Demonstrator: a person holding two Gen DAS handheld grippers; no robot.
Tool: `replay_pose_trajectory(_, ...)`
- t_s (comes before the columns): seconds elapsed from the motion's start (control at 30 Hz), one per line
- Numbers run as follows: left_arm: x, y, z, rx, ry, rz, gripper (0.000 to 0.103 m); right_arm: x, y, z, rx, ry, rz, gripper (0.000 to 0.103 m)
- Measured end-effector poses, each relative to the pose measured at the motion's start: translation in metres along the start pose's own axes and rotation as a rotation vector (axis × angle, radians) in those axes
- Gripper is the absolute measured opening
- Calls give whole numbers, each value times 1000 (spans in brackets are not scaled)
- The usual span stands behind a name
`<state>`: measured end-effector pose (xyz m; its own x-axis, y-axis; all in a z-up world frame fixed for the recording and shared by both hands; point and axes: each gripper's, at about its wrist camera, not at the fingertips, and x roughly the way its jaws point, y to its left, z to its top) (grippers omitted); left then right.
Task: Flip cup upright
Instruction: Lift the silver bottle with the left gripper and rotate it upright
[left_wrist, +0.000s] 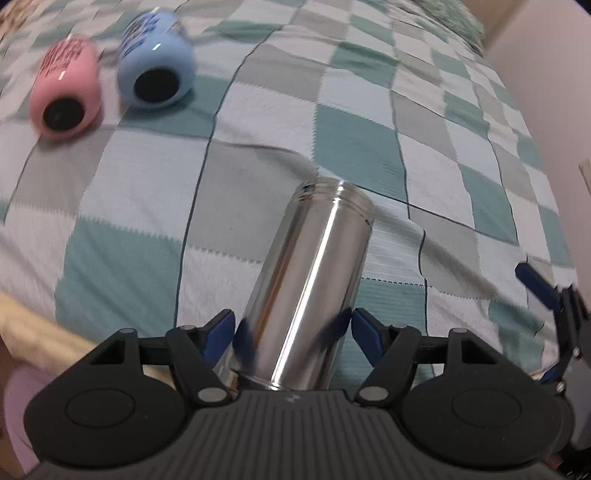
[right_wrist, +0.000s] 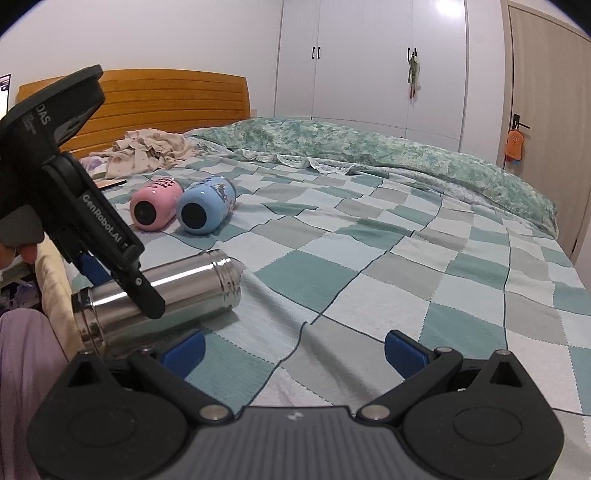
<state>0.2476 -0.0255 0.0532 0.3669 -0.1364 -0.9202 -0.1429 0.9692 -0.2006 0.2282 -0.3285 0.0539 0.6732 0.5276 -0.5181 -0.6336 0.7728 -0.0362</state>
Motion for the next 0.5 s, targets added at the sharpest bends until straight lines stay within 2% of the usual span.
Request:
replay_pose_trajectory(0.03,1,-6,2,51,-5,23,74,-2,0,0,0,-2,-2,103)
replay_pose_trajectory(0.13,8,-27,6,234,-3,80,96,-6,-1,-2,0,-4,-8,103)
replay_pose_trajectory(0.2,14,-39,7,326,-4,101,96,-7,-1,-3,2,-3,-12,103)
replay_pose_trajectory(0.3,20,-48,10,367,-19,123,96,-11,-1,-5,4,-4,-17,103)
replay_pose_trajectory(0.5,30,-47,21,344,-37,155,96,-16,0,-7,8,-1,-24,103)
